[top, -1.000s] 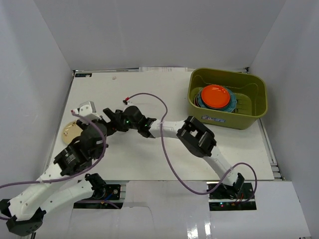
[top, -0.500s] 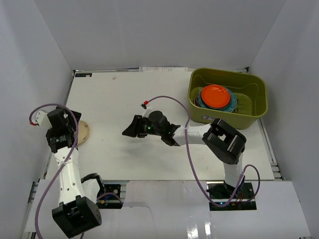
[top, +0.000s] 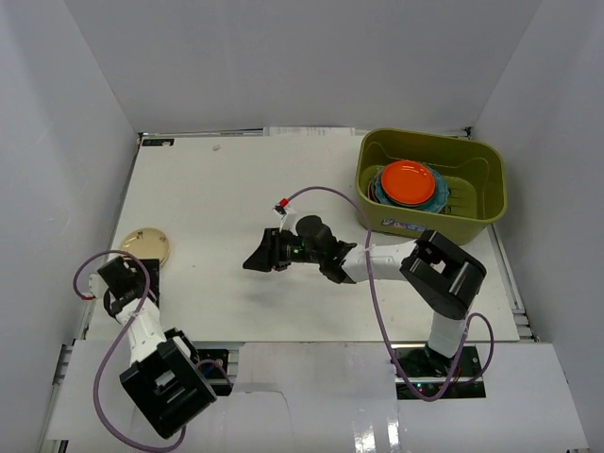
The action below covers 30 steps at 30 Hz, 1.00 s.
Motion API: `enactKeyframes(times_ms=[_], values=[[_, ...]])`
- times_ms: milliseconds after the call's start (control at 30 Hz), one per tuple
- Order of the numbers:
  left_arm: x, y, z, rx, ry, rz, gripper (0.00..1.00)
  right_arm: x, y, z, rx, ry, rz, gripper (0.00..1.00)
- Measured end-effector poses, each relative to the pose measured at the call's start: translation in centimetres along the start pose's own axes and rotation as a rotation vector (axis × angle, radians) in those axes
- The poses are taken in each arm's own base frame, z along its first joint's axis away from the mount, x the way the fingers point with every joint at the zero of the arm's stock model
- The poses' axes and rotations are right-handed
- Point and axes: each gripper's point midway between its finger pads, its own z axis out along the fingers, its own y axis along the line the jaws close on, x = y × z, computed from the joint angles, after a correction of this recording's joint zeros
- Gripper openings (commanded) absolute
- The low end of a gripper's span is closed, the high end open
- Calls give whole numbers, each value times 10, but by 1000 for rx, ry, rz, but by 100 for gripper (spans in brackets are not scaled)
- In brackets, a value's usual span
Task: Place the plates into the plastic bin on the countertop
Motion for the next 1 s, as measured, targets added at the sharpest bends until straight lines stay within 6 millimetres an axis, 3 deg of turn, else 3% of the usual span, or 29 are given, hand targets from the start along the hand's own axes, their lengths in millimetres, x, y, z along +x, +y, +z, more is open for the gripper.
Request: enactKeyframes(times_ms=[67, 233, 300, 333, 400, 433, 533, 667, 800, 1000], values=[[0, 1, 7, 10, 6, -27, 91, 1, 1, -3, -11, 8, -12, 52], [-8, -17, 26, 73, -2, -55, 83, 1, -5, -9, -12, 22, -13, 52], [-11, -23, 34, 93, -8, -69, 69, 0, -7, -11, -13, 25, -12, 52], [-12, -23, 38, 93, -7, -71, 53, -1, -7, -12, -14, 25, -12, 52], [-10, -21, 48, 88, 8, -82, 33, -4, -5, -15, -17, 19, -16, 52], [-9, -21, 53, 87, 17, -89, 17, -7, -2, -17, -21, 13, -21, 52], [-8, -26, 59, 113, 33, -105, 0, -17, 7, -23, -35, -8, -47, 52], [-4, -32, 57, 144, 56, -99, 0, -34, 17, -35, -44, -47, -87, 54], [8, -39, 52, 189, 107, -78, 0, -63, 10, -53, 0, -108, -109, 61], [67, -83, 19, 386, 308, 85, 0, -110, -1, -73, 134, -172, -189, 89]])
